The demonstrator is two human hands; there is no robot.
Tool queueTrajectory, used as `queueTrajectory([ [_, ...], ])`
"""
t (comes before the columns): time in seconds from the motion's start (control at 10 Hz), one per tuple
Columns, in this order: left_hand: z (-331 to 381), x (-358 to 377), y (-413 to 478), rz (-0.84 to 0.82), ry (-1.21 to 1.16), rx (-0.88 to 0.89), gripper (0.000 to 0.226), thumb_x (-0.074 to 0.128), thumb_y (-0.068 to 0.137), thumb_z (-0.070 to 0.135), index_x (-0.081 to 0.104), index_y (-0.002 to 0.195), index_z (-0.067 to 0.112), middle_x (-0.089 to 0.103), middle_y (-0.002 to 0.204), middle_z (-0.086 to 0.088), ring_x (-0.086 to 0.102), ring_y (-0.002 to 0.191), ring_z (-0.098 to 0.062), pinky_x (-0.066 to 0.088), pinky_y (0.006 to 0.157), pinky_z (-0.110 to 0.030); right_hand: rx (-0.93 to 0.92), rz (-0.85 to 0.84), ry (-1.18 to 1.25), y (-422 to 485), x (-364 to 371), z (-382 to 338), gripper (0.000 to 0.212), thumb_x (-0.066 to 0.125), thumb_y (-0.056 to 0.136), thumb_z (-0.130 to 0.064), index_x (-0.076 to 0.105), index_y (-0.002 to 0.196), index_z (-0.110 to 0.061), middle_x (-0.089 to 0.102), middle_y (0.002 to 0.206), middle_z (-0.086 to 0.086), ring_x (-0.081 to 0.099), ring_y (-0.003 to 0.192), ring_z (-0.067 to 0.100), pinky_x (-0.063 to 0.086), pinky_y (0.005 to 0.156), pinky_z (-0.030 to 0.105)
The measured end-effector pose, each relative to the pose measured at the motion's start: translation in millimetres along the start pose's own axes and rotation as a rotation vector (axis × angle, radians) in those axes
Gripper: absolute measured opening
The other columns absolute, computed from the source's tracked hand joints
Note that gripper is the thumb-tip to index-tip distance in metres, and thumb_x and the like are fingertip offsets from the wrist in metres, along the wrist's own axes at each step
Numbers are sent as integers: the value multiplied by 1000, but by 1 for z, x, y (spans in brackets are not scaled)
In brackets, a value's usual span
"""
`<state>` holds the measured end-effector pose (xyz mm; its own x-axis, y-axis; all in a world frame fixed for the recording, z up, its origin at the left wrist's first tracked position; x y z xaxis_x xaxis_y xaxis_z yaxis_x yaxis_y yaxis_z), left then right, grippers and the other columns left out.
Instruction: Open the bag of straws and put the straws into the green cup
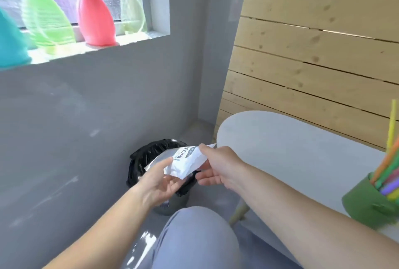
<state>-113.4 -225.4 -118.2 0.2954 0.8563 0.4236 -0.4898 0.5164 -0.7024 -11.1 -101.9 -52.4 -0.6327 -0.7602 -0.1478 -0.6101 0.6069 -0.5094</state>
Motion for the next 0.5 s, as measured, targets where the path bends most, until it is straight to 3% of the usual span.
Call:
queueTrajectory([
  [0.1,-4,-7,16,-9,41,-25,19,62,105,19,68,107,1,70,99,-21,71,84,-32,66,54,-39,47,15,-18,19,14,13,45,54,100,-43,62,117,-2,74,100,19,74,65,25,62,56,33],
  [0.3,-11,-26,37,33,272,-31,41,68,102,39,63,129,9,60,113,-23,68,100,-34,65,65,-48,114,4,4,33,26,37,34,51,102,-41,51,115,-9,66,106,15,75,88,32,64,79,47],
  [0.4,-14,-28,39,54,378,-47,43,68,99,46,65,123,10,67,112,-20,71,98,-32,66,76,-50,111,13,3,26,15,39,41,52,102,-41,52,124,-7,63,112,16,73,94,34,63,80,47],
  [0.5,-11,-25,31,131,419,49,27,66,102,40,63,105,13,68,101,-13,71,96,-27,62,94,-53,77,21,7,11,-5,38,42,48,103,-39,56,124,-2,65,116,18,73,97,35,62,84,48],
])
Point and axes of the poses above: each hand's wrist, its own y-axis towards the middle knuckle, its own x-axis out of the palm, z = x × y, the point moved 5 cm from there along y, towards the middle knuckle
